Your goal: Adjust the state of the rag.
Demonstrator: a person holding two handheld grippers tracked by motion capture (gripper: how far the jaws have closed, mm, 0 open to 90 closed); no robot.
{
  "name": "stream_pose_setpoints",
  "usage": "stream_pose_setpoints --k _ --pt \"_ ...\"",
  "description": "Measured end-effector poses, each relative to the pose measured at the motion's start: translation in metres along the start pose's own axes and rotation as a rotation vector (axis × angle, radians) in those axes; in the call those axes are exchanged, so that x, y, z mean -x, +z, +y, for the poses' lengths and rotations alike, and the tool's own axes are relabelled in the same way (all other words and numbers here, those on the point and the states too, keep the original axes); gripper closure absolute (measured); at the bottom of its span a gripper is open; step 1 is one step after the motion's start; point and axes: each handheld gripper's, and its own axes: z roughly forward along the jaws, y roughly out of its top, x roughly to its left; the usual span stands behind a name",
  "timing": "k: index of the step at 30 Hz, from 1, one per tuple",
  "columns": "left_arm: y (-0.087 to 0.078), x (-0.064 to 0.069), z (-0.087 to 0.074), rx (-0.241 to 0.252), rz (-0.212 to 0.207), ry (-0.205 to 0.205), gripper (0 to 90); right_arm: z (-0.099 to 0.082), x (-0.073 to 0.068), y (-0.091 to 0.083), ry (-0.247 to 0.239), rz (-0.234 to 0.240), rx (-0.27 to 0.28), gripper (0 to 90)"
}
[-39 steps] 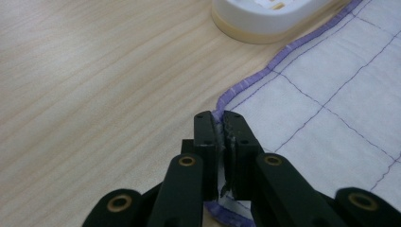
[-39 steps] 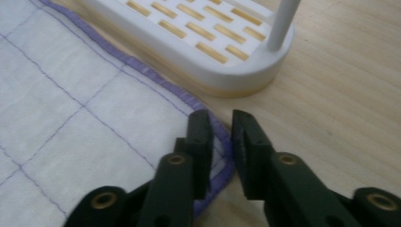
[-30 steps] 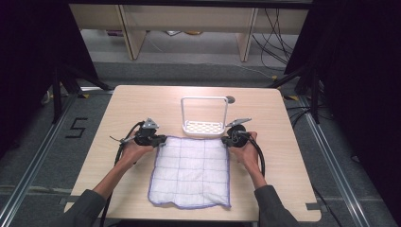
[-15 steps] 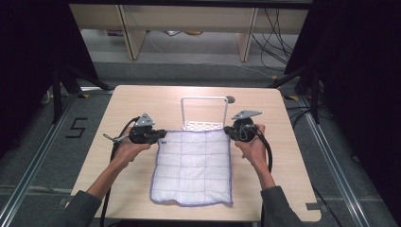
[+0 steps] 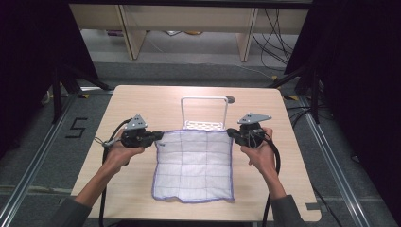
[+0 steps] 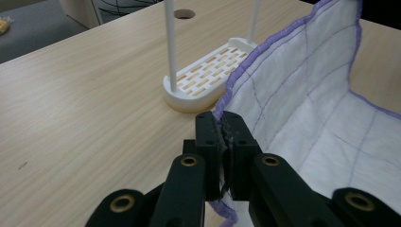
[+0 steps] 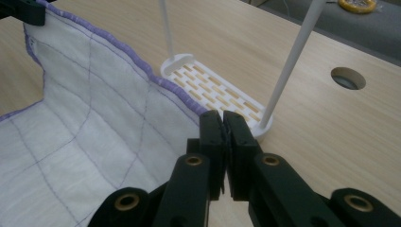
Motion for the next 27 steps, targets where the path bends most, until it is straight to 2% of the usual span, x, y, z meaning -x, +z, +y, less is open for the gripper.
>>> stream_pose_setpoints --k 6,10,14,17,18,22,23,27 --pt "-0.015 0.018 -0.010 -0.020 -0.032 0.062 85.7 -0.012 -0.017 -0.014 -0.027 0.012 0.003 87.6" --pt "-0.023 0.028 -0.019 -0.021 -0.052 0.050 85.7 -0.022 -0.030 -0.021 -0.056 0.020 0.004 87.6" --pt "-0.034 0.042 -0.025 -0.010 -0.077 0.064 85.7 -0.030 -0.038 -0.031 -0.085 0.029 0.022 87.5" --pt "-0.043 0.049 -0.030 -0.006 -0.093 0.075 85.7 -0.038 -0.048 -0.039 -0.059 0.035 0.019 87.5" --pt "-0.044 0.052 -0.032 -0.004 -0.102 0.074 85.7 -0.041 -0.049 -0.041 -0.075 0.045 0.023 87.5" --pt "-0.046 0.061 -0.045 -0.033 -0.116 0.076 85.6 -0.055 -0.059 -0.044 -0.095 0.066 0.005 87.5" --pt "-0.045 0.063 -0.049 -0.037 -0.132 0.078 85.6 -0.057 -0.062 -0.044 -0.084 0.066 -0.007 87.5" --pt "-0.046 0.072 -0.064 -0.069 -0.142 0.078 85.5 -0.069 -0.066 -0.043 -0.096 0.080 -0.024 87.4"
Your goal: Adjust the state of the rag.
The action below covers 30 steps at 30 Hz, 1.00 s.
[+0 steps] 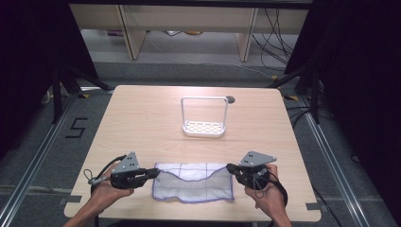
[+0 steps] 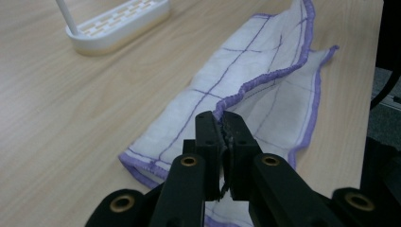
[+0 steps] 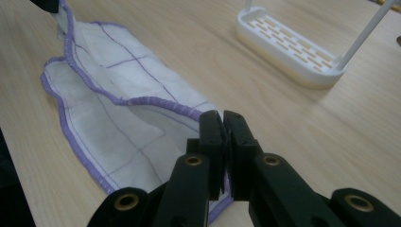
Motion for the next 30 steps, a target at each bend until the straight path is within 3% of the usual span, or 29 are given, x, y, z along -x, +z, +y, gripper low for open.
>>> stream_pose_setpoints --k 2,3,4,7,8,10,11,13,18,21,23,24,26,29,30 --pt "0.002 0.004 -0.007 -0.018 -0.015 0.006 85.5 -0.006 -0.002 0.001 0.014 0.009 -0.024 87.4" --pt "0.005 0.006 -0.010 -0.009 -0.016 -0.018 85.4 -0.010 -0.002 0.003 0.005 0.002 -0.024 87.3" --pt "0.005 0.006 -0.012 -0.021 -0.016 -0.003 85.4 -0.013 -0.002 0.005 -0.006 0.003 -0.026 87.3" --pt "0.012 0.011 -0.019 -0.036 -0.016 -0.006 85.4 -0.021 -0.006 0.007 0.010 0.029 -0.060 87.2" --pt "0.013 0.011 -0.019 -0.049 -0.021 0.009 85.3 -0.023 -0.006 0.007 -0.002 0.023 -0.059 87.1" --pt "0.015 0.015 -0.020 -0.075 -0.027 0.023 85.1 -0.028 -0.010 0.006 0.019 0.031 -0.074 86.9" --pt "0.017 0.018 -0.022 -0.096 -0.017 0.068 84.9 -0.031 -0.010 0.006 0.008 0.030 -0.074 86.8" --pt "0.018 0.021 -0.024 -0.123 -0.033 0.096 84.7 -0.037 -0.013 0.006 0.012 0.040 -0.085 86.6" --pt "0.021 0.026 -0.029 -0.145 -0.049 0.095 83.9 -0.051 -0.020 0.007 0.023 0.061 -0.107 85.8" --pt "0.019 0.026 -0.031 -0.158 -0.044 0.100 78.8 -0.057 -0.027 0.007 -0.015 0.053 -0.145 81.4" --pt "0.017 0.027 -0.030 -0.144 -0.061 0.074 69.1 -0.060 -0.031 0.005 -0.017 0.064 -0.154 75.2" --pt "0.014 0.026 -0.029 -0.132 -0.045 0.051 60.1 -0.060 -0.031 0.002 -0.002 0.052 -0.156 67.2" --pt "0.011 0.025 -0.026 -0.086 -0.025 -0.020 47.8 -0.059 -0.029 -0.002 0.021 0.030 -0.115 63.9" --pt "0.005 0.014 -0.016 -0.031 0.009 -0.061 39.4 -0.054 -0.024 -0.007 0.047 0.000 -0.071 56.8" --pt "0.004 0.010 -0.013 -0.024 0.017 -0.064 37.8 -0.051 -0.021 -0.008 0.097 -0.006 -0.054 55.7"
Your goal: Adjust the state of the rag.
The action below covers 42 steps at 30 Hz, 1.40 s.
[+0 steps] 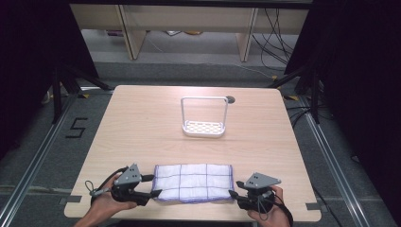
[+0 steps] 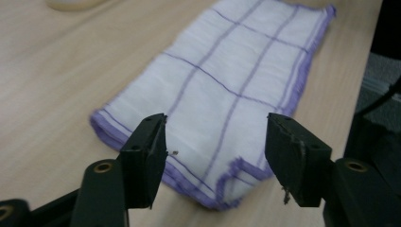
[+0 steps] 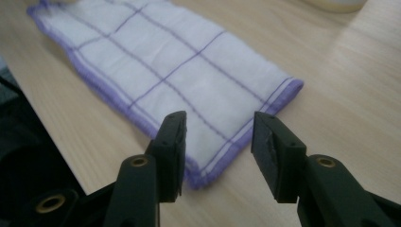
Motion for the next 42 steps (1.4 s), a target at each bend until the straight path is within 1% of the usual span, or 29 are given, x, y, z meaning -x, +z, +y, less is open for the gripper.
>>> stream_pose_setpoints --k 2,3,4,5,7,8,9,10,11,13,14,15,18,19,20,22,24,25,27,29,30,31,33,37,38,39,40,41,42 --pt "-0.001 -0.007 0.006 0.012 0.017 0.008 37.1 0.004 0.002 0.000 0.026 -0.016 0.018 53.7" --pt "0.001 -0.012 0.012 0.028 0.032 0.003 36.7 0.006 0.004 0.000 0.024 -0.029 0.016 52.9" --pt "0.004 -0.017 0.017 0.024 0.040 0.002 36.4 0.008 0.003 0.003 0.037 -0.040 0.006 52.0" --pt "0.007 -0.021 0.020 0.022 0.053 0.007 36.3 0.008 0.004 0.007 0.017 -0.057 -0.013 51.4" --pt "0.016 -0.032 0.026 0.012 0.079 0.000 36.2 0.007 0.002 0.012 0.040 -0.071 -0.047 49.9" --pt "0.022 -0.037 0.028 0.023 0.083 -0.027 36.1 0.006 0.003 0.014 0.019 -0.082 -0.049 49.3" --pt "0.027 -0.043 0.029 0.011 0.087 -0.030 35.9 0.005 0.001 0.015 0.046 -0.083 -0.071 47.9" --pt "0.033 -0.048 0.028 -0.017 0.092 -0.037 35.4 0.004 0.002 0.016 0.034 -0.098 -0.066 47.1" --pt "0.035 -0.051 0.026 -0.051 0.096 -0.020 35.2 0.003 0.001 0.016 0.054 -0.104 -0.081 46.9" --pt "0.043 -0.054 0.021 -0.063 0.089 -0.060 34.9 0.001 0.000 0.017 0.059 -0.108 -0.085 45.8" --pt "0.044 -0.056 0.018 -0.095 0.079 -0.053 35.0 0.000 -0.001 0.018 0.061 -0.110 -0.092 45.2" --pt "0.046 -0.057 0.016 -0.115 0.079 -0.046 35.2 -0.001 -0.002 0.020 0.050 -0.107 -0.098 44.9" --pt "0.048 -0.058 0.011 -0.126 0.090 -0.041 37.0 -0.003 -0.005 0.023 0.046 -0.100 -0.113 44.6" --pt "0.048 -0.060 0.010 -0.136 0.098 -0.025 37.2 -0.003 -0.006 0.024 0.041 -0.097 -0.117 45.1" --pt "0.049 -0.060 0.008 -0.132 0.102 -0.033 38.3 -0.004 -0.007 0.024 0.043 -0.096 -0.117 45.1" --pt "0.048 -0.061 0.005 -0.139 0.092 -0.037 40.1 -0.006 -0.009 0.025 0.041 -0.109 -0.140 45.1" --pt "0.048 -0.061 0.003 -0.139 0.084 -0.029 42.2 -0.008 -0.009 0.026 0.009 -0.140 -0.156 44.9" --pt "0.049 -0.060 0.002 -0.132 0.085 -0.032 42.7 -0.008 -0.009 0.026 0.015 -0.138 -0.159 45.1" --pt "0.048 -0.060 0.002 -0.144 0.075 -0.020 44.1 -0.007 -0.009 0.024 0.013 -0.143 -0.139 44.6" --pt "0.049 -0.058 0.001 -0.147 0.069 -0.022 45.7 -0.003 -0.014 0.019 0.043 -0.131 -0.111 44.0" --pt "0.049 -0.058 0.001 -0.146 0.066 -0.017 46.3 -0.003 -0.016 0.019 0.022 -0.134 -0.096 43.8" --pt "0.050 -0.058 0.001 -0.146 0.068 -0.022 47.6 -0.004 -0.018 0.019 0.018 -0.132 -0.104 43.6" --pt "0.049 -0.058 0.001 -0.153 0.051 -0.004 52.7 -0.006 -0.022 0.023 0.019 -0.120 -0.133 43.4" --pt "0.050 -0.054 0.001 -0.141 0.039 0.006 62.5 -0.008 -0.023 0.029 -0.003 -0.133 -0.160 45.9" --pt "0.050 -0.053 0.001 -0.143 0.038 0.004 65.7 -0.009 -0.024 0.029 0.002 -0.130 -0.166 47.5" --pt "0.050 -0.052 0.001 -0.138 0.029 0.019 68.3 -0.009 -0.022 0.030 -0.012 -0.129 -0.169 49.5" --pt "0.051 -0.050 0.001 -0.135 0.025 0.006 71.9 -0.010 -0.021 0.030 -0.004 -0.127 -0.167 53.3" --pt "0.049 -0.052 0.002 -0.154 0.018 0.038 74.6 -0.011 -0.020 0.031 0.003 -0.121 -0.175 55.3" --pt "0.050 -0.051 0.001 -0.153 0.023 0.030 76.2 -0.011 -0.019 0.031 0.007 -0.116 -0.174 58.1"
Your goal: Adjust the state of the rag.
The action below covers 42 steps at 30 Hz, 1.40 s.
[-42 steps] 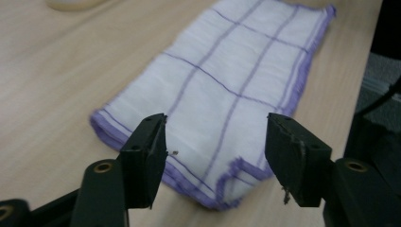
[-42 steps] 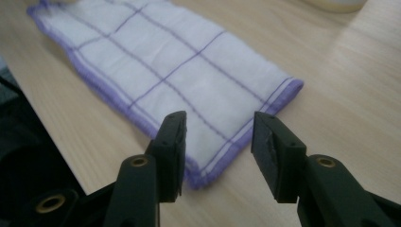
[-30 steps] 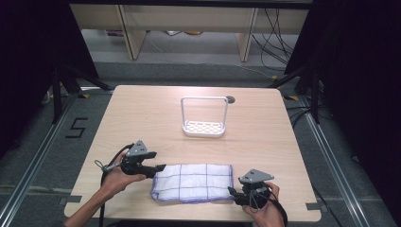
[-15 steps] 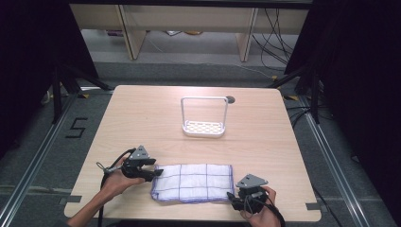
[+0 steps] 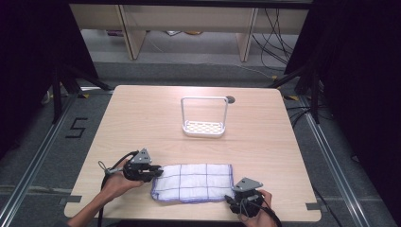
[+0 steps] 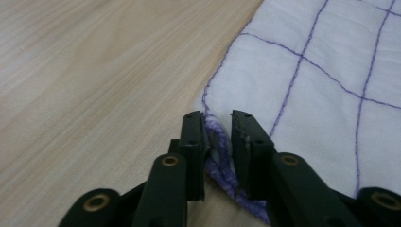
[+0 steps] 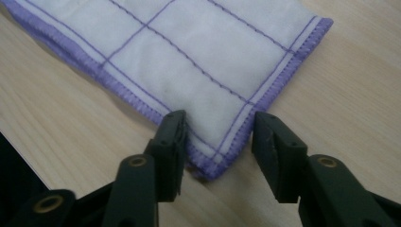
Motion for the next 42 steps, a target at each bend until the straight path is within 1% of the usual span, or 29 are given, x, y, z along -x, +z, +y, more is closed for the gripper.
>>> stream_pose_setpoints --k 1,4,5,7,10,11,14,15,16,19,20,21,22,23,25,26,28,29,30,31,32,33,34,35,36,37,39,40,42 --pt "0.000 0.001 0.000 0.001 -0.004 0.005 77.8 0.000 0.000 -0.001 0.024 0.015 -0.002 62.2" --pt "-0.001 0.002 -0.001 0.002 -0.009 0.002 81.6 -0.001 0.004 0.000 0.007 0.029 0.015 73.1" --pt "-0.003 0.004 -0.001 0.000 -0.007 -0.011 82.2 -0.001 0.003 -0.001 0.020 0.040 0.007 75.9" --pt "-0.009 0.011 -0.001 0.021 -0.021 0.000 82.9 -0.001 0.006 0.000 0.017 0.056 0.016 80.0" --pt "-0.018 0.017 -0.002 0.041 -0.021 -0.002 83.2 0.000 0.011 -0.001 0.037 0.086 0.022 82.0" --pt "-0.022 0.020 -0.003 0.059 -0.035 -0.013 83.2 0.002 0.013 -0.001 0.024 0.086 0.024 82.2" --pt "-0.031 0.027 -0.005 0.071 -0.048 -0.008 83.2 0.011 0.022 0.003 0.008 0.081 0.032 82.4" --pt "-0.034 0.031 -0.007 0.082 -0.053 -0.014 83.1 0.015 0.025 0.002 -0.004 0.089 0.018 82.4" --pt "-0.037 0.032 -0.007 0.071 -0.053 0.001 83.1 0.020 0.030 0.005 -0.004 0.094 0.028 82.5" --pt "-0.042 0.042 -0.010 0.111 -0.086 -0.021 83.2 0.036 0.042 0.009 -0.008 0.103 0.020 82.8" --pt "-0.043 0.046 -0.010 0.108 -0.089 -0.020 83.3 0.045 0.047 0.010 -0.007 0.100 0.012 82.9" --pt "-0.043 0.050 -0.010 0.114 -0.104 -0.028 83.3 0.053 0.051 0.012 -0.015 0.093 0.005 83.0" --pt "-0.044 0.055 -0.009 0.115 -0.108 -0.021 83.3 0.061 0.056 0.013 -0.022 0.094 0.000 83.0" --pt "-0.044 0.060 -0.008 0.124 -0.124 -0.025 83.4 0.069 0.060 0.015 -0.045 0.091 -0.006 83.1" --pt "-0.044 0.067 -0.006 0.127 -0.154 -0.018 83.3 0.084 0.067 0.019 -0.060 0.089 -0.012 83.1" --pt "-0.043 0.072 -0.004 0.139 -0.167 -0.030 83.3 0.092 0.070 0.021 -0.077 0.092 -0.019 83.1" --pt "-0.043 0.081 -0.002 0.141 -0.187 -0.026 83.3 0.104 0.076 0.026 -0.082 0.095 -0.012 83.1" --pt "-0.042 0.085 0.000 0.144 -0.197 -0.036 83.2 0.110 0.079 0.029 -0.083 0.100 -0.023 83.1" --pt "-0.041 0.088 0.001 0.150 -0.188 -0.025 83.1 0.116 0.083 0.032 -0.107 0.107 -0.027 83.1" --pt "-0.041 0.091 0.004 0.143 -0.181 -0.002 83.1 0.119 0.084 0.036 -0.102 0.109 -0.025 83.1" --pt "-0.039 0.094 0.005 0.142 -0.188 0.003 83.1 0.125 0.086 0.040 -0.107 0.112 -0.041 83.0" --pt "-0.036 0.099 0.006 0.159 -0.186 -0.015 83.0 0.129 0.087 0.045 -0.120 0.119 -0.044 83.0" --pt "-0.035 0.100 0.007 0.159 -0.190 -0.003 82.9 0.132 0.087 0.050 -0.124 0.127 -0.049 83.0" --pt "-0.033 0.102 0.008 0.133 -0.197 0.015 82.9 0.134 0.087 0.054 -0.133 0.126 -0.051 83.0" --pt "-0.029 0.104 0.008 0.139 -0.196 0.008 82.7 0.136 0.088 0.060 -0.144 0.126 -0.056 83.0" --pt "-0.027 0.107 0.009 0.142 -0.203 -0.004 82.7 0.137 0.087 0.064 -0.134 0.129 -0.062 82.9" --pt "-0.021 0.110 0.010 0.128 -0.214 0.014 82.5 0.139 0.088 0.070 -0.140 0.122 -0.066 82.8" --pt "-0.019 0.111 0.010 0.123 -0.215 0.009 82.4 0.139 0.088 0.073 -0.134 0.121 -0.065 82.7" --pt "-0.014 0.114 0.012 0.113 -0.225 0.025 82.4 0.139 0.088 0.077 -0.121 0.129 -0.067 82.5"
